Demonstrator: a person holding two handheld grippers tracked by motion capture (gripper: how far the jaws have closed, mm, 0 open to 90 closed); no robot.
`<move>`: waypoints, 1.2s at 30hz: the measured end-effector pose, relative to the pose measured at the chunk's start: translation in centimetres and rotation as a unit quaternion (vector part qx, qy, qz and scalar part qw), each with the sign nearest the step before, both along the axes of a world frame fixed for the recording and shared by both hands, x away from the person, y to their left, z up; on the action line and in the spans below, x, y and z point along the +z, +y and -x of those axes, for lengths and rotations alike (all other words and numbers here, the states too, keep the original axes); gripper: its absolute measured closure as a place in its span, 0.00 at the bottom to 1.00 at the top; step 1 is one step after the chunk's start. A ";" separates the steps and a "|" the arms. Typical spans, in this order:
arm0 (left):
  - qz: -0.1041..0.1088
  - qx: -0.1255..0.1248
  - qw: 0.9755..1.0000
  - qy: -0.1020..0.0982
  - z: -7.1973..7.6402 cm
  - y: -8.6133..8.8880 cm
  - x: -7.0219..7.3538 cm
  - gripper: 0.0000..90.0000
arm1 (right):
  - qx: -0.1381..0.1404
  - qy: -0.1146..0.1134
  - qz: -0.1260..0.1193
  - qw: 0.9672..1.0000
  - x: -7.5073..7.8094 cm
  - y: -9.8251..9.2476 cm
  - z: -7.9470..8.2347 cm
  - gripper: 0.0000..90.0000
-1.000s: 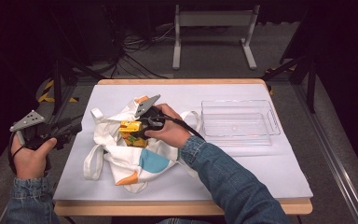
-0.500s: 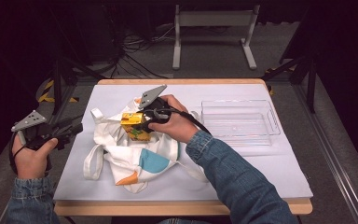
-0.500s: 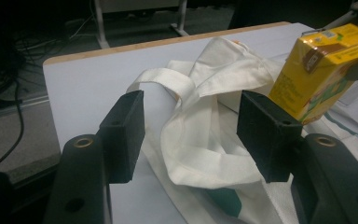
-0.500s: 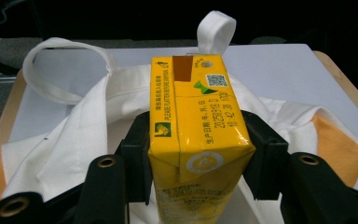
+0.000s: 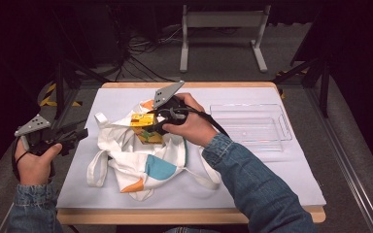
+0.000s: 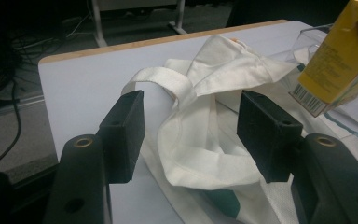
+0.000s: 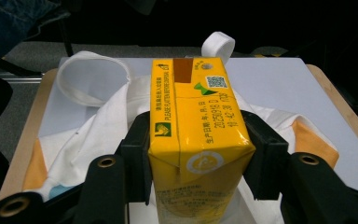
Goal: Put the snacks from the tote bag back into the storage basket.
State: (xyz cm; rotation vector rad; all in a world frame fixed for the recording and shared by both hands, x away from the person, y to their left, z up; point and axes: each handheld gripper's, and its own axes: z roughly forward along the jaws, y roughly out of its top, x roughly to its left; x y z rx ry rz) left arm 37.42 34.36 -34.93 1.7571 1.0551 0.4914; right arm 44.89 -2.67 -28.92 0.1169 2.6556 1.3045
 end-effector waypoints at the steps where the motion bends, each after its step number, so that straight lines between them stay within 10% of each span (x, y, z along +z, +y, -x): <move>1: 0.001 0.000 1.000 0.001 0.0 0.0 0.0 0.47 | 0.001 0.000 0.000 1.000 0.2 -0.2 0.1 0.57; 36: 0.000 -0.011 1.000 0.000 -0.8 -0.8 0.1 0.45 | -0.019 0.002 -0.037 0.999 4.5 -9.4 1.6 0.57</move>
